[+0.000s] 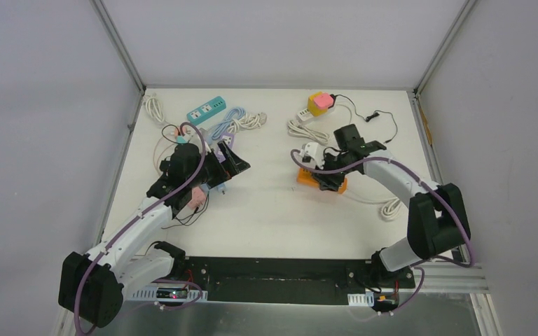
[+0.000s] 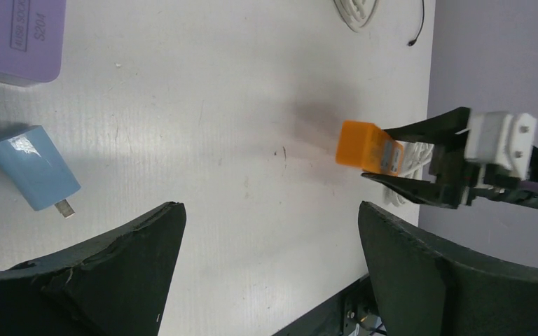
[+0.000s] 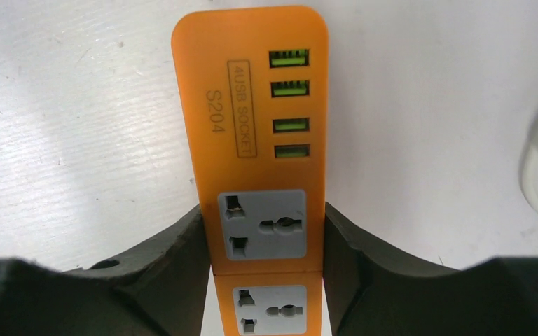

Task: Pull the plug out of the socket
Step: Pick up the socket from the center of the board, then place the socket at the center of the board, then move the socket to the center of the board.

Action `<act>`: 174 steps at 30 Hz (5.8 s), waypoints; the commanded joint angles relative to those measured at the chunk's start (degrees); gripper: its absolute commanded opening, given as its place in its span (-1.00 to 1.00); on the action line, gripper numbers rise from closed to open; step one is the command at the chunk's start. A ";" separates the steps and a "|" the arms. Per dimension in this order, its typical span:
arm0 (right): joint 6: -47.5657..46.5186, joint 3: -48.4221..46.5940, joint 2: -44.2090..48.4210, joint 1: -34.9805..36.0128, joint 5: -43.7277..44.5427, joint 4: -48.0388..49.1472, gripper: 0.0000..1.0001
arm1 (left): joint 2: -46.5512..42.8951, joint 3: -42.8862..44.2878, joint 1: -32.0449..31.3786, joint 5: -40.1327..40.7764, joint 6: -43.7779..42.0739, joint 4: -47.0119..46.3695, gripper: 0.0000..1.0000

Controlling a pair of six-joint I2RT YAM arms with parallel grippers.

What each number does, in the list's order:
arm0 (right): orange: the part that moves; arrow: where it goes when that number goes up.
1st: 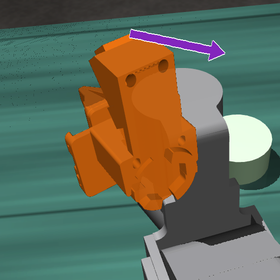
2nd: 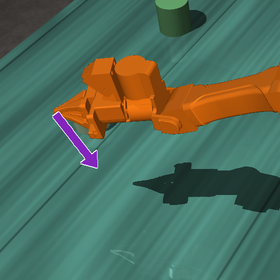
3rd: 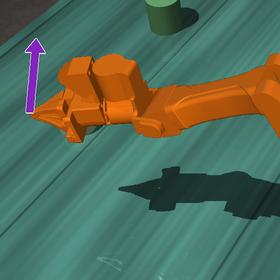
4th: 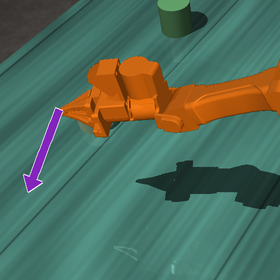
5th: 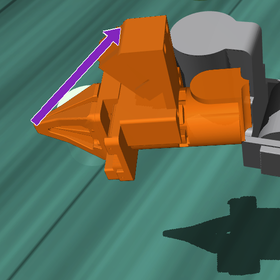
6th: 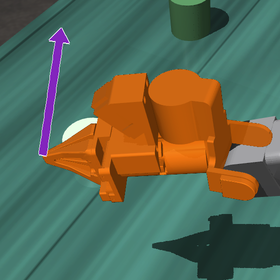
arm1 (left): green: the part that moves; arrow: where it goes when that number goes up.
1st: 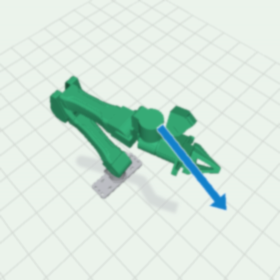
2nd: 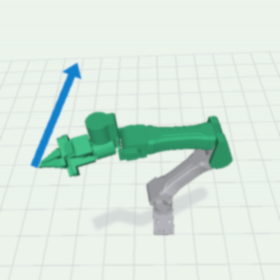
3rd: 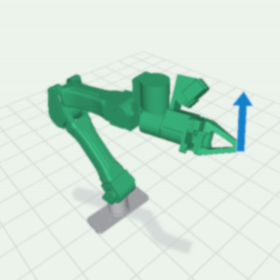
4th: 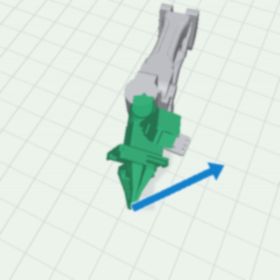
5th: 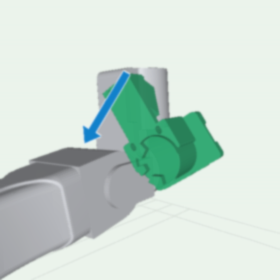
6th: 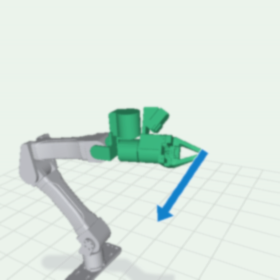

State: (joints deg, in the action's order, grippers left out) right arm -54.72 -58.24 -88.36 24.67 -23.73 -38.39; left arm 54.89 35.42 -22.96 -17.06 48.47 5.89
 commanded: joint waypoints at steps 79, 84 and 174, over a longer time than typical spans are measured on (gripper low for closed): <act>48.01 -10.60 -2.47 -45.14 -7.90 15.26 0.57 | 4.78 2.36 -0.65 -0.78 0.13 -5.36 0.93; 44.28 -12.87 -3.07 -45.13 -20.02 8.73 0.57 | 5.02 2.51 -0.68 -1.39 -0.10 -5.78 0.93; 24.39 -5.08 -6.35 -45.86 -43.75 -11.95 0.55 | 86.75 90.77 -12.51 14.50 -17.79 17.03 -0.23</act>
State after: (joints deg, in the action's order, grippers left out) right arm -27.68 -61.01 -94.52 -20.78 -65.93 -49.43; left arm 147.70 129.80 -33.80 -2.94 33.12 20.34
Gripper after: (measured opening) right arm 0.779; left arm 0.469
